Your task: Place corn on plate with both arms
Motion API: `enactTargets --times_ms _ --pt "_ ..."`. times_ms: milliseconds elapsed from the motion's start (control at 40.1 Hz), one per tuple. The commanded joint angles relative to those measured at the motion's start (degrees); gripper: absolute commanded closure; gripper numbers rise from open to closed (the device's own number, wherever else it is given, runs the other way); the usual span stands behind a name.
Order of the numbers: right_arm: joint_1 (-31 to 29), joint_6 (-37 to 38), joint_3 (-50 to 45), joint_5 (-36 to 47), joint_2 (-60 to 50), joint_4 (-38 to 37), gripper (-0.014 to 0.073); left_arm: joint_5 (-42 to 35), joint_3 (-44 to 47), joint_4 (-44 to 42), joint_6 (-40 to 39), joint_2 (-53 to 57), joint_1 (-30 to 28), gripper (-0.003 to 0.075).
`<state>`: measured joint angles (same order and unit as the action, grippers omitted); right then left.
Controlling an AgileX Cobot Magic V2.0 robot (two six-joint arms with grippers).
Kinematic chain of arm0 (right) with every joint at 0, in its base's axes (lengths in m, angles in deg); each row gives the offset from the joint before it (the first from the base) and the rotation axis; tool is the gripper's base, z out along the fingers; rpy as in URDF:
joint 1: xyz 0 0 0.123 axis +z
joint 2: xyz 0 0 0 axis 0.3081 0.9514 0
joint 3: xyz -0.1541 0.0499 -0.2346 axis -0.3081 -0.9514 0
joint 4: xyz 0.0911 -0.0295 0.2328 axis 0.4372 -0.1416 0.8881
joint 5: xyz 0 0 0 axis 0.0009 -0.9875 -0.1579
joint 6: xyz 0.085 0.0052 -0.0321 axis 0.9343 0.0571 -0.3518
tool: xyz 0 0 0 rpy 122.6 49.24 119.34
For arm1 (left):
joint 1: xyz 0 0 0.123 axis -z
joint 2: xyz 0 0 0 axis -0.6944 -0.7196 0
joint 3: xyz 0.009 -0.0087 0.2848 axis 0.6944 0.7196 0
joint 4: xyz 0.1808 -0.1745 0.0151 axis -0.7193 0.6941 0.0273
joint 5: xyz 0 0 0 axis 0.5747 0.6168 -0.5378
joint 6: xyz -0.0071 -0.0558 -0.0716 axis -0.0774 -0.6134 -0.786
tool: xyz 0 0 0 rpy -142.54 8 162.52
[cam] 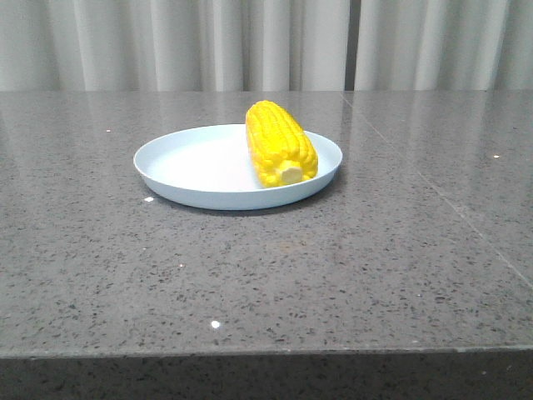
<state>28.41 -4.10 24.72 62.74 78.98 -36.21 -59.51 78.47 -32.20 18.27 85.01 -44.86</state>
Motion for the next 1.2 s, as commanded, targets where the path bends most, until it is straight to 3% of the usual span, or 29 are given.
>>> enactTargets --times_ms 0,100,200,300,549,674,1173 --pt "-0.2 -0.4 0.9 5.1 0.4 -1.8 0.0654 -5.2 0.1 0.4 -0.2 1.2 -0.2 0.0741" --pt "-1.2 -4.7 -1.5 7.4 -0.5 0.0 0.0654 -5.2 0.1 0.4 -0.2 1.2 -0.2 0.0741" --pt "-3.6 -15.4 -6.1 11.1 -2.7 7.6 0.0654 -5.2 0.1 0.4 -0.2 1.2 -0.2 0.0741" --pt "-6.2 -21.5 -11.3 16.1 -6.4 14.2 0.0654 -5.2 0.1 0.4 -0.2 1.2 -0.2 0.0741" --pt "-10.0 -21.8 -20.5 18.6 -14.1 18.4 0.0654 -5.2 0.1 0.4 -0.2 1.2 -0.2 0.0741" --pt "-10.2 -21.8 -20.4 15.4 -16.4 18.5 0.0654 -5.2 0.1 0.4 -0.2 1.2 -0.2 0.0741" --pt "-10.2 -21.8 -20.4 15.4 -17.4 18.5 0.0654 -5.2 0.1 0.4 -0.2 1.2 -0.2 0.0741"
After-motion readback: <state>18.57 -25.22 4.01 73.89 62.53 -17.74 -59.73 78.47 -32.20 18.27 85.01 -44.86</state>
